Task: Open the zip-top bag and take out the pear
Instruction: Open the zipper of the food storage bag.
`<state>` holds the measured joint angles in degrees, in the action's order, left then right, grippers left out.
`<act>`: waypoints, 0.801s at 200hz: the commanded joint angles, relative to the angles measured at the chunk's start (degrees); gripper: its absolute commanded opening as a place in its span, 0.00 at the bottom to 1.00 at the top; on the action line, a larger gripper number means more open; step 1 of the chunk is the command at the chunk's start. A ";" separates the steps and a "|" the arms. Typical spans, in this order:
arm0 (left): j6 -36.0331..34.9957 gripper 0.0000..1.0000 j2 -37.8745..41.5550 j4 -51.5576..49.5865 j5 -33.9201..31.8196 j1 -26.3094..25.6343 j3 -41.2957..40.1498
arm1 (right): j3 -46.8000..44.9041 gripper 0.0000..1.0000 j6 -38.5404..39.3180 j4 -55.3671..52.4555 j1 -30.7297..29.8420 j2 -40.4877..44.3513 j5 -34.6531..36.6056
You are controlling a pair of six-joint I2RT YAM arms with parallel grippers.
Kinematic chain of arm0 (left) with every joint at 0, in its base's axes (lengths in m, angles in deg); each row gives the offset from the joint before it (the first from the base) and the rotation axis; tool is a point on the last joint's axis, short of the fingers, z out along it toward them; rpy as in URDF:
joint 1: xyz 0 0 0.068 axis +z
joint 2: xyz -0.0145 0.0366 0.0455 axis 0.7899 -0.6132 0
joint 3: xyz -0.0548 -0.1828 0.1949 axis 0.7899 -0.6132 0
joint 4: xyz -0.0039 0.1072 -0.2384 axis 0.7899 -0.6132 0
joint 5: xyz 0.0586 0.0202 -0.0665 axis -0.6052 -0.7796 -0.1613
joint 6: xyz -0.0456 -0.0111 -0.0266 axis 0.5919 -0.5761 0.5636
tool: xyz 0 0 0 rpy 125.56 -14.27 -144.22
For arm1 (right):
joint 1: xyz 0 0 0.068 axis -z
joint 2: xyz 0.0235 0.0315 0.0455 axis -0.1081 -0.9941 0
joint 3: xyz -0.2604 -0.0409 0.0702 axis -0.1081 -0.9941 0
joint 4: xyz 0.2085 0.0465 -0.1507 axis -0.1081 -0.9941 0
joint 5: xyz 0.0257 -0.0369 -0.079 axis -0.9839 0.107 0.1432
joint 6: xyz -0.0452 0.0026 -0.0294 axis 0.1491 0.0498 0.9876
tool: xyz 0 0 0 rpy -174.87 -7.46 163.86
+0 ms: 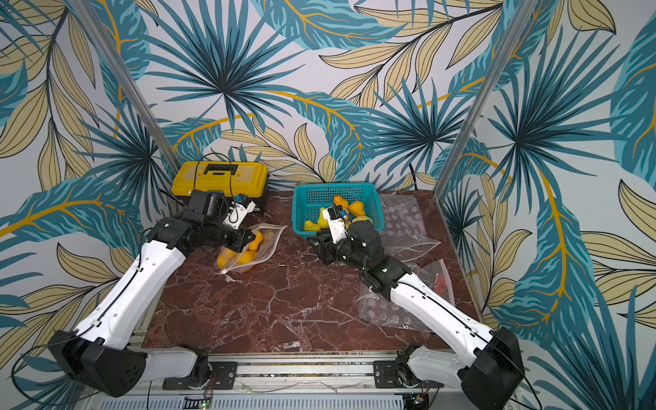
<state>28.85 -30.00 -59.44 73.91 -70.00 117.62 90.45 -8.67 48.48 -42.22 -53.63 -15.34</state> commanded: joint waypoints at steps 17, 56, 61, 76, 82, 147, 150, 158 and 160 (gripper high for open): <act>13.69 0.00 -3.79 4.63 5.12 -5.95 -3.35 | -2.89 0.40 -21.42 1.37 -0.37 -3.89 0.36; 24.36 0.00 -2.09 17.95 5.24 -10.41 -9.52 | -7.13 0.59 -34.60 5.06 -0.70 -6.97 1.10; 25.42 0.00 -2.00 19.52 5.35 -11.00 -10.16 | -7.67 0.61 -35.69 5.94 -0.71 -7.44 1.00; 28.25 0.00 -2.23 22.67 3.85 -12.99 -11.63 | -9.16 0.64 -38.27 9.94 -0.89 -9.23 -0.57; 29.09 0.00 -2.41 23.47 2.82 -13.87 -12.04 | -9.44 0.64 -39.20 11.13 -1.03 -10.19 -1.17; 34.35 0.00 -2.88 31.36 -1.24 -19.20 -14.92 | -9.08 0.58 -45.20 20.09 -2.89 -20.91 -5.39; 34.37 0.00 -2.78 31.37 -1.67 -19.30 -14.92 | -9.10 0.57 -45.30 19.93 -2.89 -21.20 -5.39; 34.35 0.00 -2.43 31.27 -2.69 -19.51 -14.99 | -9.29 0.54 -44.98 18.98 -2.87 -21.68 -5.03; 34.39 0.00 -2.32 31.27 -3.00 -19.52 -15.05 | -9.35 0.54 -44.86 18.67 -2.87 -21.72 -4.82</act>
<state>61.16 -33.62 -32.07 74.53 -88.65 102.97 81.65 -51.47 65.01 -44.79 -73.72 -19.08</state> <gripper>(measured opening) 0.047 0.562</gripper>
